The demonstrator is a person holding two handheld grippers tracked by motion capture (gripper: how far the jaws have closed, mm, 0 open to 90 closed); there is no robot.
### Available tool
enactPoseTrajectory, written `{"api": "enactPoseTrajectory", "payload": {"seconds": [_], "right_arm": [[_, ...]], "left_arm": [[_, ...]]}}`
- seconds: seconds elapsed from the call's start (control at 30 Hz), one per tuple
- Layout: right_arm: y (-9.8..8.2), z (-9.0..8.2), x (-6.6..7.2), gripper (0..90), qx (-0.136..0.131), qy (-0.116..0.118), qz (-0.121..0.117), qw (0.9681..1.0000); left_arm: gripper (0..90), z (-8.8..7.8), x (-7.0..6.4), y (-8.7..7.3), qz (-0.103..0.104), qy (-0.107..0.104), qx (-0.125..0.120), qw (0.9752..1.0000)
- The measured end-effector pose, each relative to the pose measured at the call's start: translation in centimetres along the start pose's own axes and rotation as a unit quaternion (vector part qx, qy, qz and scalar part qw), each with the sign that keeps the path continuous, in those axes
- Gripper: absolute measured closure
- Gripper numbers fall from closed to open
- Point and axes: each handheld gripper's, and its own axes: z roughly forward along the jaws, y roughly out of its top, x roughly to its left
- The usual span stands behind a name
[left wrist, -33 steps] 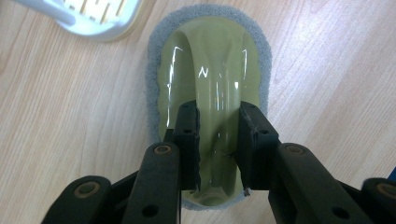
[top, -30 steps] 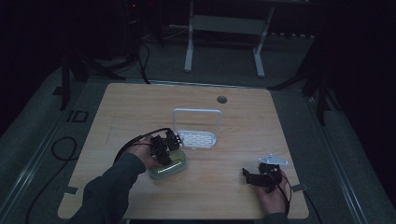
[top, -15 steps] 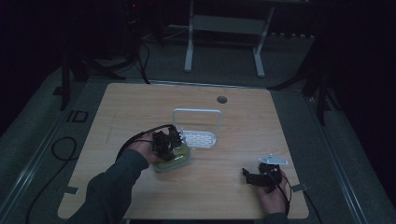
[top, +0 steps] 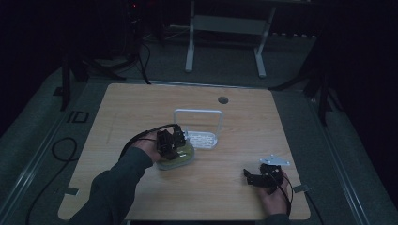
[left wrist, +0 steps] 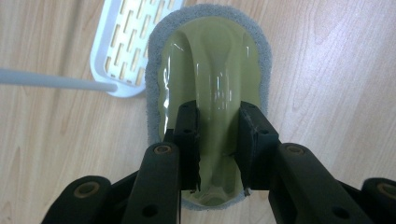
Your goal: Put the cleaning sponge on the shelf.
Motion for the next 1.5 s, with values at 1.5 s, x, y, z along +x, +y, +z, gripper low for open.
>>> {"api": "enactPoseTrajectory", "payload": {"seconds": [1.5], "right_arm": [[0.0,0.0,0.0,11.6,0.0,0.0,0.0,1.0]], "left_arm": [[71.9,0.9,1.2,2.2,0.074,0.028,-0.012,0.9968]]}}
